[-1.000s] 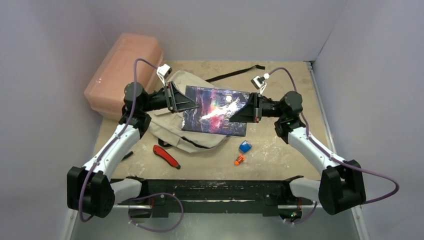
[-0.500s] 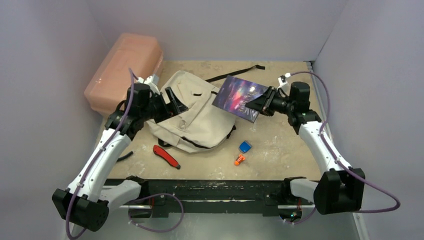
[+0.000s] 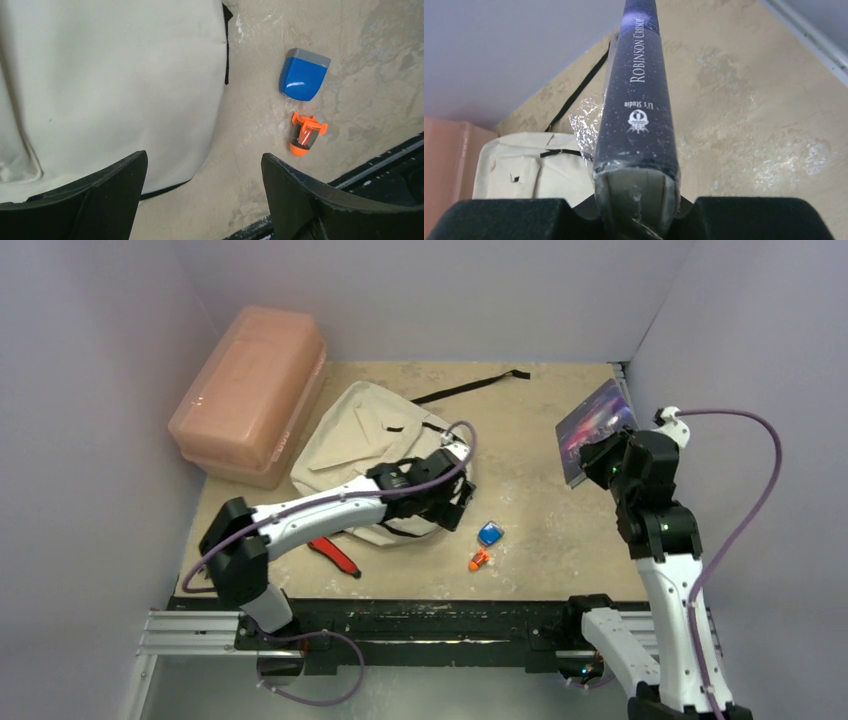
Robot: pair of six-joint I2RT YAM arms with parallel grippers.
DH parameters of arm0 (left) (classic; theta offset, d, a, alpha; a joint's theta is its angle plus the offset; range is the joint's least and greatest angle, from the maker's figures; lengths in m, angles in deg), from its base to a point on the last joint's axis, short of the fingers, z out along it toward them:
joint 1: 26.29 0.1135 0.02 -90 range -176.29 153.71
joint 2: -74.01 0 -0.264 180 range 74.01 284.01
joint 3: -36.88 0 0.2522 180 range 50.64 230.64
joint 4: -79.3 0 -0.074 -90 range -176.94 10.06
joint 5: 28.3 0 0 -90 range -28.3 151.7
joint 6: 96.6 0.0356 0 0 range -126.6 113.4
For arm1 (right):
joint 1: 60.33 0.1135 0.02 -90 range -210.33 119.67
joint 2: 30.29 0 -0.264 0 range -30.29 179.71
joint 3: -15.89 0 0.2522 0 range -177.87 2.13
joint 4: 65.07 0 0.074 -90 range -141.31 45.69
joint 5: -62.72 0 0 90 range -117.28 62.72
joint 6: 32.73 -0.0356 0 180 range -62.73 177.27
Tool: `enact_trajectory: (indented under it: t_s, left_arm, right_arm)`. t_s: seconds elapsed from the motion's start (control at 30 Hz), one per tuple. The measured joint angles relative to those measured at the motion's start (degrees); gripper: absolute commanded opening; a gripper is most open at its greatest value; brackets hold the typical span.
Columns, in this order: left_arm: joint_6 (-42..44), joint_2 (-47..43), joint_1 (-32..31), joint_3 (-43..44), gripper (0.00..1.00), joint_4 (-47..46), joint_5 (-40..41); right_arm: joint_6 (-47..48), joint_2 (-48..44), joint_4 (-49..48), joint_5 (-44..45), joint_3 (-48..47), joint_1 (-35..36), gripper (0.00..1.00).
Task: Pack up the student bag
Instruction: Place the book in the student bag.
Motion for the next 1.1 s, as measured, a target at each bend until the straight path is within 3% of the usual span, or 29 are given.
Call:
enact_trajectory:
  t_s: [0.2, 0.47, 0.57, 0.7, 0.9, 1.1]
  left_arm:
    - [6.6, 14.6, -6.8, 10.0, 0.67, 2.8, 11.2]
    - [10.4, 23.5, -7.6, 15.8, 0.64, 6.4, 19.9]
    - [11.4, 24.9, -7.6, 16.0, 0.19, 7.3, 22.5]
    - [12.6, 26.1, -7.7, 16.6, 0.00, 8.5, 25.8]
    - [12.0, 18.3, -6.0, 15.8, 0.00, 9.4, 24.2]
    - [9.3, -1.0, 3.8, 12.2, 0.00, 5.9, 15.2]
  right_arm:
    - [2.0, -6.7, 0.6, 2.8, 0.1, 0.0, 0.00]
    - [2.0, -3.9, 1.0, -1.0, 4.4, 0.1, 0.00]
    - [2.0, -3.0, 1.4, -2.8, 5.9, 0.2, 0.00]
    - [2.7, -2.9, 1.3, -5.3, 6.7, 0.2, 0.00]
    - [7.4, -0.7, -0.1, -11.4, 7.6, 0.1, 0.00]
    - [7.4, 6.6, -4.4, -29.2, 10.9, 0.1, 0.00]
